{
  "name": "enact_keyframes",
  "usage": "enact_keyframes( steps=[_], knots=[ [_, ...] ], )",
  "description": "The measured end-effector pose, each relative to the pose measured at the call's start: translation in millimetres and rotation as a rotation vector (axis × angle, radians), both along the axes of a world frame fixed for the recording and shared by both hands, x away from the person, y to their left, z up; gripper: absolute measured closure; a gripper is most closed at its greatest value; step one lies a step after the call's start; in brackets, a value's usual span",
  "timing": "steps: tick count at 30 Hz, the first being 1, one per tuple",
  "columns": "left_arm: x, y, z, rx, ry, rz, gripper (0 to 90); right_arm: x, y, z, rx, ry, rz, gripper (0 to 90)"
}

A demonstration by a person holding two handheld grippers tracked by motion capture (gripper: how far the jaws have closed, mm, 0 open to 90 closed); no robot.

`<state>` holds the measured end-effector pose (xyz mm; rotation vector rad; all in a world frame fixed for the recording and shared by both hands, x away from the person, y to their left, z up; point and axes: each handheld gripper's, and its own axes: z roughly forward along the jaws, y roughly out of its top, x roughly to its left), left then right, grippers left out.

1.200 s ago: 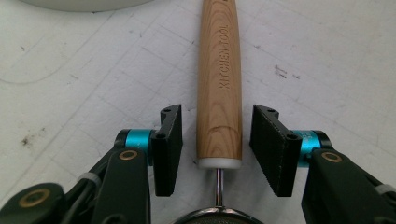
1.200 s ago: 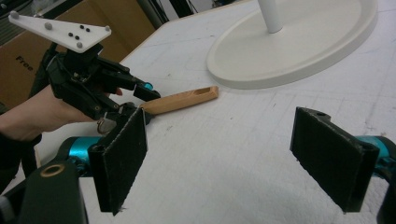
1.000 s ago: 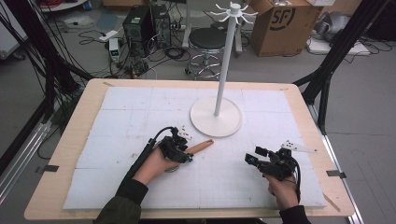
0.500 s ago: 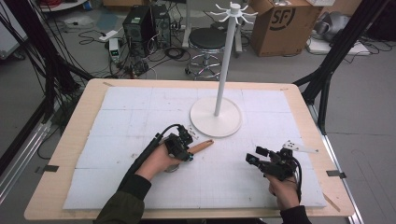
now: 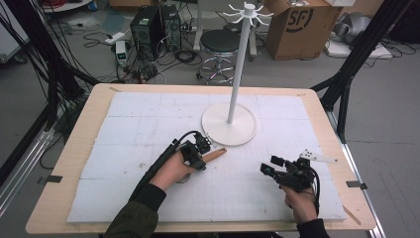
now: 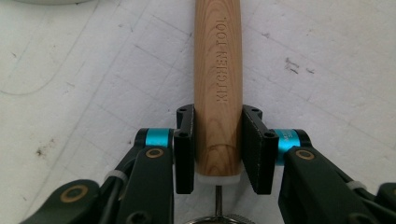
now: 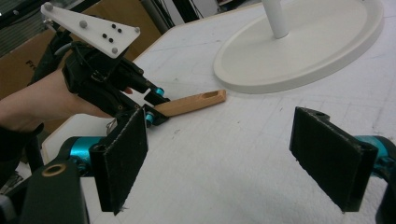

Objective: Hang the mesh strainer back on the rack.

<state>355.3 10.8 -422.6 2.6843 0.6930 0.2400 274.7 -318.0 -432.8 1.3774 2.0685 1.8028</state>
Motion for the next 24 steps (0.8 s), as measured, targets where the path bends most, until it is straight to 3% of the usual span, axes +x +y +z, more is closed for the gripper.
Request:
enact_keyframes(
  steps=[3, 8, 16, 24],
  knots=[
    [-2.8, 1.2, -0.6, -0.005, -0.025, -0.021, 69.1, 0.0, 0.3, -0.1, -0.001, 0.001, -0.002, 18.6],
    [-2.7, 13.6, -3.5, -0.103, -0.019, -0.014, 69.3, -1.0, -0.4, 0.3, 0.0, -0.001, -0.008, 18.8],
    [-1.7, 19.4, -0.8, -0.144, -0.011, -0.017, 69.3, -2.2, -6.6, -0.3, 0.006, 0.002, -0.026, 20.0],
    [-1.6, 43.1, 7.3, -0.32, -0.001, 0.029, 69.2, -3.5, -8.5, -0.1, 0.01, -0.007, -0.038, 20.1]
  ],
)
